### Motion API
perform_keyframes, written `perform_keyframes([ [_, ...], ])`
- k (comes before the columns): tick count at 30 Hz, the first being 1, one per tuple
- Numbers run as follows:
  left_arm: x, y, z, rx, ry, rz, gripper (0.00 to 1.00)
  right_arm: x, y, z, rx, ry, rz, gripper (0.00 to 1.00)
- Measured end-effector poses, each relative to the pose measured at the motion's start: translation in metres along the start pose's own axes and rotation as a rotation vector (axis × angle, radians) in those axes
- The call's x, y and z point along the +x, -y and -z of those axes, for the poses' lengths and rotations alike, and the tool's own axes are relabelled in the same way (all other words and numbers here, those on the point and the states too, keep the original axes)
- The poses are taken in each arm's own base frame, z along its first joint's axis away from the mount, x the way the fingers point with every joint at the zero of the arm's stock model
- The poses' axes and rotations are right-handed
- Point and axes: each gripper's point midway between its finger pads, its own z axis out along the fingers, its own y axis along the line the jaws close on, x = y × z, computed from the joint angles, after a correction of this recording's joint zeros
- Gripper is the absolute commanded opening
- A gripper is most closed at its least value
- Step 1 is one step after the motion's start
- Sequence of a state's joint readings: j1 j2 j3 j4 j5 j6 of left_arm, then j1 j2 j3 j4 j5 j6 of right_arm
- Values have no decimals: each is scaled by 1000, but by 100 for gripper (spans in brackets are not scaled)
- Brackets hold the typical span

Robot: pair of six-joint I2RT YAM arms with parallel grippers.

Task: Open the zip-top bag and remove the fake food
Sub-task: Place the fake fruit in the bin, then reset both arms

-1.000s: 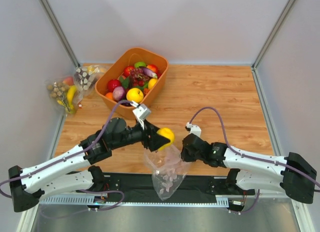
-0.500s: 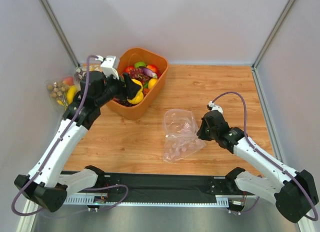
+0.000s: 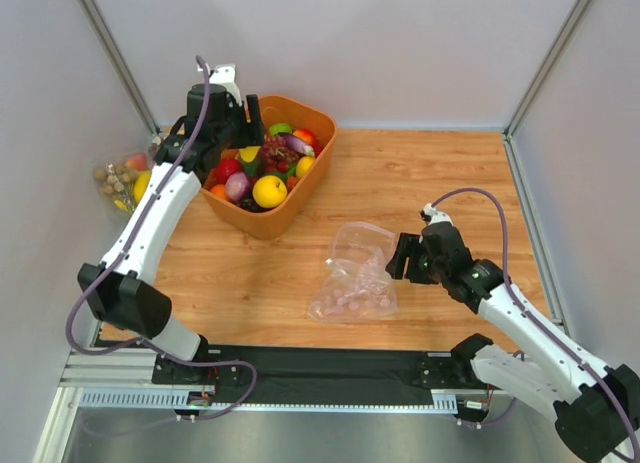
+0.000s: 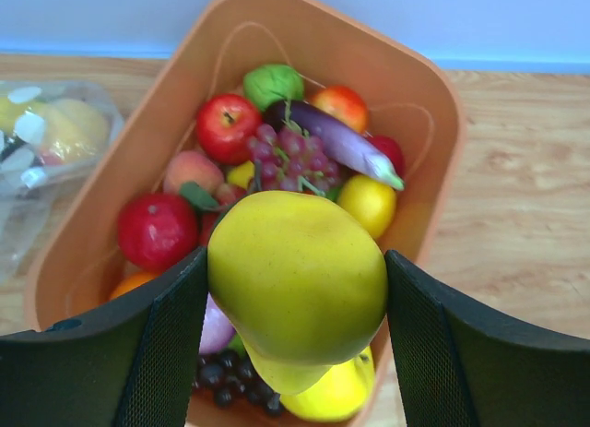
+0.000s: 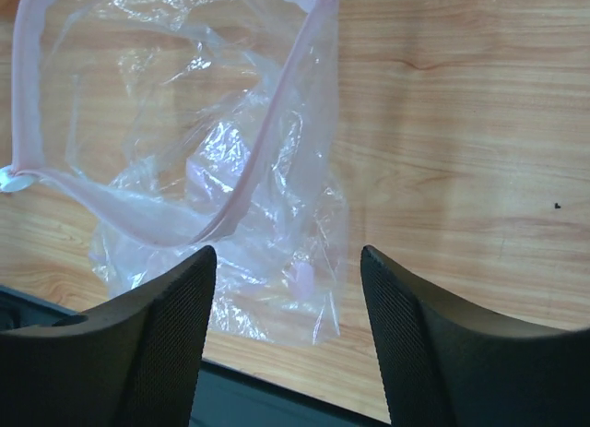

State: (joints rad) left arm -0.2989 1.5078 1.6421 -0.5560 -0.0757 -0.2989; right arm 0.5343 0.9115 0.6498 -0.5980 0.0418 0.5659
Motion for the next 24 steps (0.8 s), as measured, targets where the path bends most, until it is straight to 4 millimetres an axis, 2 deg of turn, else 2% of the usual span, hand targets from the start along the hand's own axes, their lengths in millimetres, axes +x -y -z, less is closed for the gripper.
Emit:
perform_keyframes([
  [1,-3,-4,-9,-19,0,-4,64,0,-2,3,-15,3,0,71],
  [2,-5,-6,-16,-31,-2,-8,73,0,-4,6,-29,5,4,81],
  [4,-3,-12,-33,-50,-21,-16,99,2,-6,13,-47,6,5,84],
  [10,20,-20,-75,-81,-124,-48,99,7,-2,26,-48,0,11,89],
  [14,35,-25,-80,-97,-174,-66,99,2,-5,35,-58,14,13,89],
  [19,37,-25,-65,-88,-170,-66,99,-1,-7,42,-70,30,13,89],
  [22,46,-24,-42,-67,-177,-62,99,0,-6,42,-70,30,14,89],
  [24,54,-23,-18,-46,-181,-55,99,0,-6,44,-70,33,15,89],
])
